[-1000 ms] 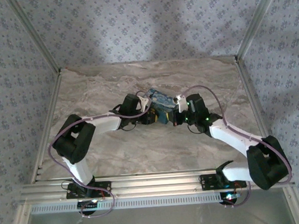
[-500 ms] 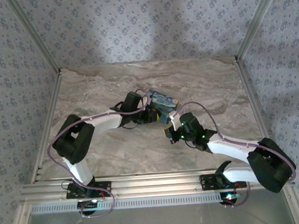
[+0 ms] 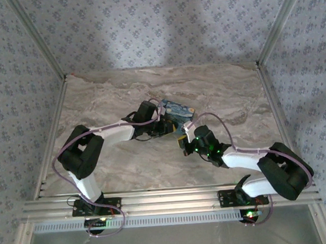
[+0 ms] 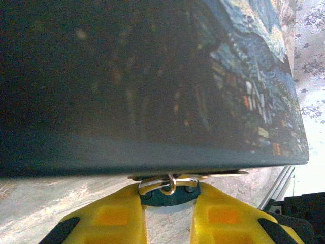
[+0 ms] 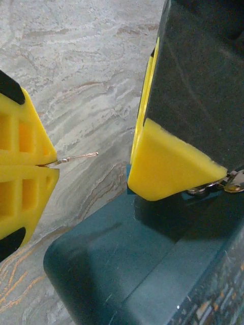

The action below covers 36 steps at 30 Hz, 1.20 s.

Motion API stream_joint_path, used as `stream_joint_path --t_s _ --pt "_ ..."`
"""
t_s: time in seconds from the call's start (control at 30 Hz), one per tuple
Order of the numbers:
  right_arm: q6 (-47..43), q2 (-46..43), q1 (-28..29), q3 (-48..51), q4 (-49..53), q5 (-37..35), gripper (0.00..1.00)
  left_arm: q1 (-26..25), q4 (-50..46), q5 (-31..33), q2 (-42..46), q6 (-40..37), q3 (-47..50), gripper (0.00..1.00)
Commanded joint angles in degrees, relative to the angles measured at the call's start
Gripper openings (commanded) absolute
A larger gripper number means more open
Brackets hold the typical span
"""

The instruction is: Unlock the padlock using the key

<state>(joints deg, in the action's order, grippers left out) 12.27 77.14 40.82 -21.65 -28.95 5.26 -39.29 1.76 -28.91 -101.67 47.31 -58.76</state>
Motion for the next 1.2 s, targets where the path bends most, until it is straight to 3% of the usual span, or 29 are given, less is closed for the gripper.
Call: stream_joint_path --t_s 0.0,0.2,1.17 --pt "1.66 1.11 -0.04 0.97 -4.19 -2.72 0.0 -0.77 3.42 -0.95 2.35 2.59 -0.93 0.16" --pt "3.72 2.17 -0.73 1.59 -6.39 -3.12 0.0 -1.06 4.6 -0.22 2.31 5.68 -0.15 0.15" --pt "5.48 5.09 -4.48 1.68 -10.88 0.98 0.0 -1.28 5.1 0.09 2.18 6.13 0.45 0.14"
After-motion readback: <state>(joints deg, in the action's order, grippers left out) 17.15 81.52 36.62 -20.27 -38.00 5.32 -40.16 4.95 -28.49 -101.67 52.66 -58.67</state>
